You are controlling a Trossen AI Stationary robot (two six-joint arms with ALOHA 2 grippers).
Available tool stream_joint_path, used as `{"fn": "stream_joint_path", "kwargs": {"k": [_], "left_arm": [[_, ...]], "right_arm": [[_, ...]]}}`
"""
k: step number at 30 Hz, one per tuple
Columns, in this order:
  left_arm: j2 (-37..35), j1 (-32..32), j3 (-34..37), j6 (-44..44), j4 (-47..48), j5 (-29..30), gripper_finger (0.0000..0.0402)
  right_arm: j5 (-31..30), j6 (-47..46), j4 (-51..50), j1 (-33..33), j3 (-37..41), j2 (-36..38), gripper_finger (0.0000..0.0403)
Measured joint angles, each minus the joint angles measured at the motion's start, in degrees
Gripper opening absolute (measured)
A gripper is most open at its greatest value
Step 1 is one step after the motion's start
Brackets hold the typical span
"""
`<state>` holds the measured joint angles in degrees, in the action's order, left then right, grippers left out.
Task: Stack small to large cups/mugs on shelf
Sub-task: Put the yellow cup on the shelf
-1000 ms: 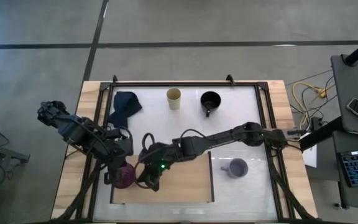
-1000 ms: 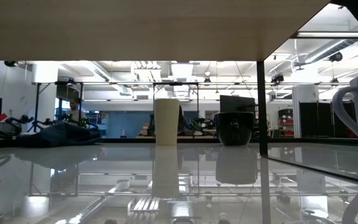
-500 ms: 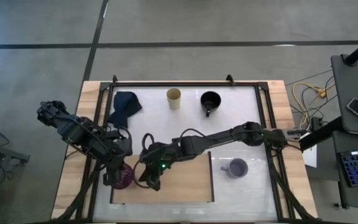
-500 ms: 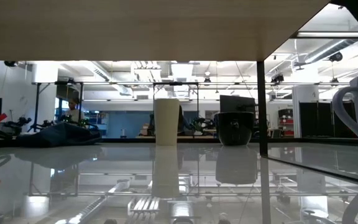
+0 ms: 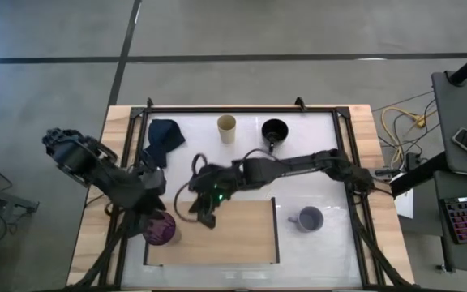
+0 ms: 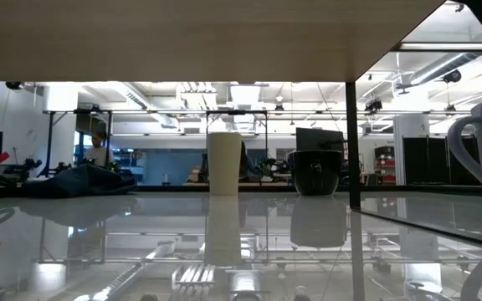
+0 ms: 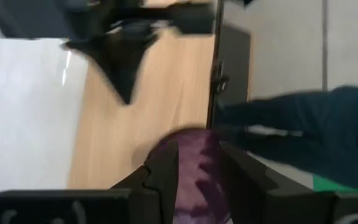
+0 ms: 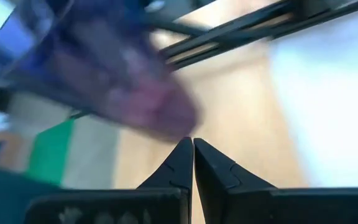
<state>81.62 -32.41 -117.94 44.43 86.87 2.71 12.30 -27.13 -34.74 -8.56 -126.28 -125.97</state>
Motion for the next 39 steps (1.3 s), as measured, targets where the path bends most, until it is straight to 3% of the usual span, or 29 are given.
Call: {"fn": "stream_joint_path", "kwargs": {"k": [4,10,12,17,20,26,29,34,39], "left_arm": [[0.0,0.0,-4.3,-2.6,0.1,4.6,0.0095],[-1.3,0.2,-7.0,-8.0,0.1,14.0,0.0095],[-2.2,0.7,-6.7,-9.8,0.1,17.1,0.0095],[-3.8,4.2,-5.3,-14.0,0.5,20.5,0.0095],[-4.5,7.9,-4.5,-16.8,0.7,22.2,0.0095],[-4.7,19.4,-4.1,-19.8,1.3,20.7,0.0095],[-4.8,24.0,-3.6,-21.1,2.4,20.5,0.0095],[-5.4,29.4,-1.8,-25.2,2.8,20.7,0.0095],[-8.5,35.7,3.5,-33.1,2.1,20.6,0.0095]], "right_arm": [[-3.4,1.6,-4.7,3.2,0.0,2.7,0.0009],[-20.8,1.7,-19.2,8.6,0.0,8.8,0.0009],[-22.5,0.5,-23.4,11.4,-0.1,10.0,0.0009],[-22.5,-1.3,-34.4,18.5,0.0,10.4,0.0015],[-21.0,0.8,-36.1,23.7,0.0,9.5,0.003],[-6.0,6.3,-30.0,32.3,0.0,5.8,0.0081],[-1.6,7.7,-26.3,35.0,0.0,4.1,0.0117],[-4.4,7.3,-26.2,38.0,0.0,2.6,0.017],[-6.2,4.3,-25.7,38.6,0.0,1.4,0.0184]]}}
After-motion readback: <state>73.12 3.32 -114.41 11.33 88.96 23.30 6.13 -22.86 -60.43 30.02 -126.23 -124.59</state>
